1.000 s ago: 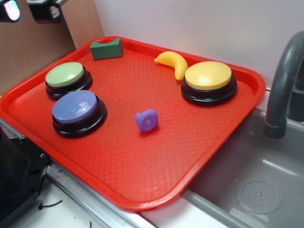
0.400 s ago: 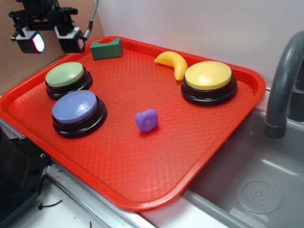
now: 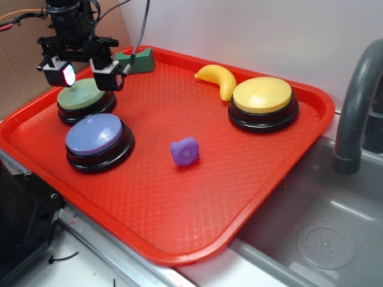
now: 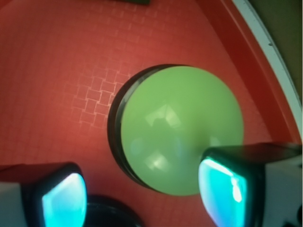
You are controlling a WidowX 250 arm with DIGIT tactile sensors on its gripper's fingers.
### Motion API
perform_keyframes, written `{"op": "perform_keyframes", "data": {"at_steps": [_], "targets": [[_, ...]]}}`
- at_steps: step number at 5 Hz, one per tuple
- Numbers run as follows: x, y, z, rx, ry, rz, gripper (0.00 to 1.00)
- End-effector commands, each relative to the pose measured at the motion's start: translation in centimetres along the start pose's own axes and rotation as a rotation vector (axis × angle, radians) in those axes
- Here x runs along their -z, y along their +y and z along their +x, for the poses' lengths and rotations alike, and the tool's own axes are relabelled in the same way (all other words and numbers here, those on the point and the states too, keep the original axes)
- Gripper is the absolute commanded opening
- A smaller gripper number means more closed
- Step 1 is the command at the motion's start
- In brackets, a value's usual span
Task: Push the green button.
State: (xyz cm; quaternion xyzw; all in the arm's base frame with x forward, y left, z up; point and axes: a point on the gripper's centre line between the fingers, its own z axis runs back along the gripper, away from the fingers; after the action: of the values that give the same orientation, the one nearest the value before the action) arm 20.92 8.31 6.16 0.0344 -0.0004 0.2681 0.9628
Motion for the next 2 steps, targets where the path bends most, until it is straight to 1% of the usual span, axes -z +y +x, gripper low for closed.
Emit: {"op": "perform_keyframes", "data": {"at_steps": [1,2], "targets": [[-1.56,0.29,-0.27,0.015,-0.037,-0.012,1.0],[-0.69,0.69,-0.02,0.005,-0.023,-0.002,1.0]]}}
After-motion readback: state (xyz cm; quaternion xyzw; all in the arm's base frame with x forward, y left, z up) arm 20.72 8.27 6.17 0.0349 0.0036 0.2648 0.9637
